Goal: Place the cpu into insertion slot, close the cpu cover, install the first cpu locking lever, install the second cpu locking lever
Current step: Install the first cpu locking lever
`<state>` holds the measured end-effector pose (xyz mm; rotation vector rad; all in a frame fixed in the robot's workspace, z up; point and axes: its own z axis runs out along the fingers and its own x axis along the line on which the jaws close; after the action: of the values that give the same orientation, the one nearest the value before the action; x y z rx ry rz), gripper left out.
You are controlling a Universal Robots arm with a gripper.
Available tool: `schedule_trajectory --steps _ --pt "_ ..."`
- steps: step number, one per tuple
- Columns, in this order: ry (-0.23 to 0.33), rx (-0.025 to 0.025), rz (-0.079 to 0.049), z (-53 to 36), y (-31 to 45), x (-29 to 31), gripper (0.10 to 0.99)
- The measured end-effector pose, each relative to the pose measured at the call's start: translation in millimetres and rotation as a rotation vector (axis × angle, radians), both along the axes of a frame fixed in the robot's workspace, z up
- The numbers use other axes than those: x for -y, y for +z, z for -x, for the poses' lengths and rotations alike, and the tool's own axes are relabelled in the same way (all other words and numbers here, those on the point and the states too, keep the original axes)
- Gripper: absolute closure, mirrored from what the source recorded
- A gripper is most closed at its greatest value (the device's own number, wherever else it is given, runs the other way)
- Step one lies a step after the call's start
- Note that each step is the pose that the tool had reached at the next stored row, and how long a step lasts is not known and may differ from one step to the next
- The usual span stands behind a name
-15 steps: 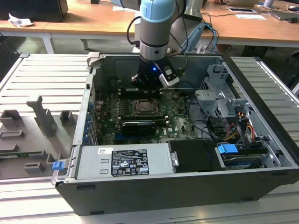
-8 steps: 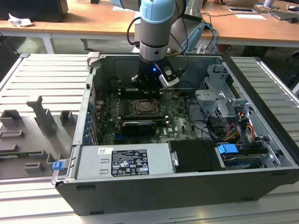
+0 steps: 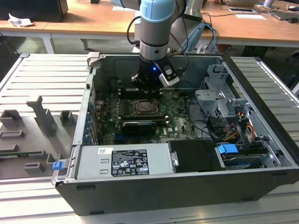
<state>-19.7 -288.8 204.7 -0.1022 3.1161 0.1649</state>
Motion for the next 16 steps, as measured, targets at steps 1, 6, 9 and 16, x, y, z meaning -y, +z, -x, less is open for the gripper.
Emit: schedule_trajectory --steps 1,6,9,16 --pt "0.0 -0.0001 0.003 0.0 -0.4 0.0 0.98" --pt "0.0 0.0005 0.01 -0.2 -2.9 -0.4 0.98" --pt "0.0 -0.0001 0.012 0.0 -3.5 -0.1 0.98" --pt "0.0 0.0 0.012 -0.1 9.9 -0.4 0.98"
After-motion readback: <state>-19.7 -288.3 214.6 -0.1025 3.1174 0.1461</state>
